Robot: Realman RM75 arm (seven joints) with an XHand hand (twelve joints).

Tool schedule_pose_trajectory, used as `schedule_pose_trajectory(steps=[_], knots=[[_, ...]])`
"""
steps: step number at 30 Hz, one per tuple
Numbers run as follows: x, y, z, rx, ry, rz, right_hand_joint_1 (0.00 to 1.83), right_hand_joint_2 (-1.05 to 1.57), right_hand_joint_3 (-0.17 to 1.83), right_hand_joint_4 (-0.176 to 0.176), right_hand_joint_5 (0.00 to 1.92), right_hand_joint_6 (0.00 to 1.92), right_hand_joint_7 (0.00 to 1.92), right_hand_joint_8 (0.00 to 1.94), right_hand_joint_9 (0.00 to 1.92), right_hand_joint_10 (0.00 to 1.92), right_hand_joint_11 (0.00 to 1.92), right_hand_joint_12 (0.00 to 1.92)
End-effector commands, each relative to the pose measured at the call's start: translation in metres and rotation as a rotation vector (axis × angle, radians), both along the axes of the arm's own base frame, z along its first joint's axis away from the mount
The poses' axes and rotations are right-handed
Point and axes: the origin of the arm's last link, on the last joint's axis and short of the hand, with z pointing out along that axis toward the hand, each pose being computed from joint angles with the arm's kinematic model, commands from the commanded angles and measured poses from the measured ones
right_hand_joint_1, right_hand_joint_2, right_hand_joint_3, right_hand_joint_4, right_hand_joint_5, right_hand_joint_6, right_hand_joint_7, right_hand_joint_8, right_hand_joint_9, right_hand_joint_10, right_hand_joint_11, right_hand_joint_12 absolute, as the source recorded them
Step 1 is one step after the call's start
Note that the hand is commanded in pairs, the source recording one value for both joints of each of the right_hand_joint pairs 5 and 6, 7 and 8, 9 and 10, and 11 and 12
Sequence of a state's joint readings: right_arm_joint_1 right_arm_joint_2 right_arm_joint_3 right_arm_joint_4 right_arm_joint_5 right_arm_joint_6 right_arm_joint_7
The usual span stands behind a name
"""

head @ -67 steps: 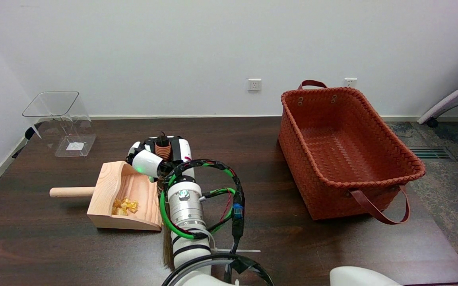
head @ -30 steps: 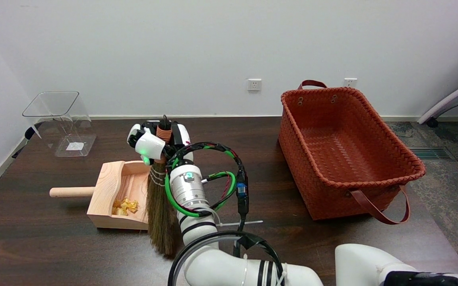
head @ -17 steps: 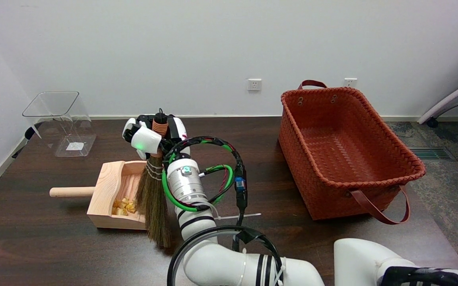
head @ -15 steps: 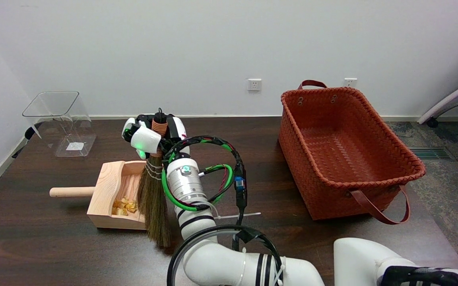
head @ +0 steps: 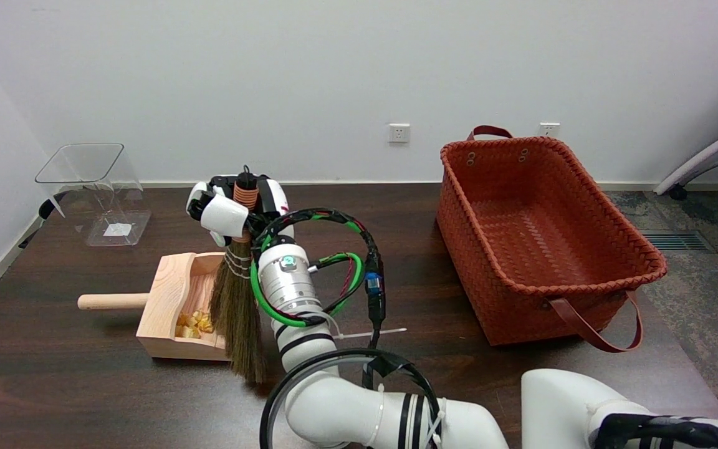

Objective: Sweep the paper balls into the dustpan.

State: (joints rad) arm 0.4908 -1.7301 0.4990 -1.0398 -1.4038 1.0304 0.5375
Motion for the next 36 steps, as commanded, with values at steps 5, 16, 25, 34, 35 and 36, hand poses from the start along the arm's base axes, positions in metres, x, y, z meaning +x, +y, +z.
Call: schedule_pose_trajectory(steps=[5, 16, 25, 34, 35, 36], knots=[[0.044, -0.002, -0.002, 0.027, 0.159, 0.105, 1.14, 0.39, 1.5, 0.0, 1.92, 1.92, 1.92, 1.92, 1.92, 1.92, 1.92, 1.92], [0.064, -0.005, -0.005, 0.051, 0.181, 0.158, 1.14, 0.38, 1.5, 0.0, 1.92, 1.92, 1.92, 1.92, 1.92, 1.92, 1.92, 1.92], [0.066, -0.011, 0.01, 0.019, 0.215, 0.172, 1.15, 0.38, 1.5, 0.0, 1.92, 1.92, 1.92, 1.92, 1.92, 1.92, 1.92, 1.92], [0.029, -0.013, 0.035, -0.055, 0.274, 0.088, 1.15, 0.37, 1.52, 0.0, 1.92, 1.92, 1.92, 1.92, 1.92, 1.92, 1.92, 1.92], [0.024, -0.012, 0.037, -0.065, 0.283, 0.076, 1.15, 0.37, 1.52, 0.0, 1.92, 1.92, 1.92, 1.92, 1.92, 1.92, 1.92, 1.92], [0.02, -0.011, 0.039, -0.07, 0.289, 0.068, 1.15, 0.37, 1.52, 0.0, 1.92, 1.92, 1.92, 1.92, 1.92, 1.92, 1.92, 1.92]])
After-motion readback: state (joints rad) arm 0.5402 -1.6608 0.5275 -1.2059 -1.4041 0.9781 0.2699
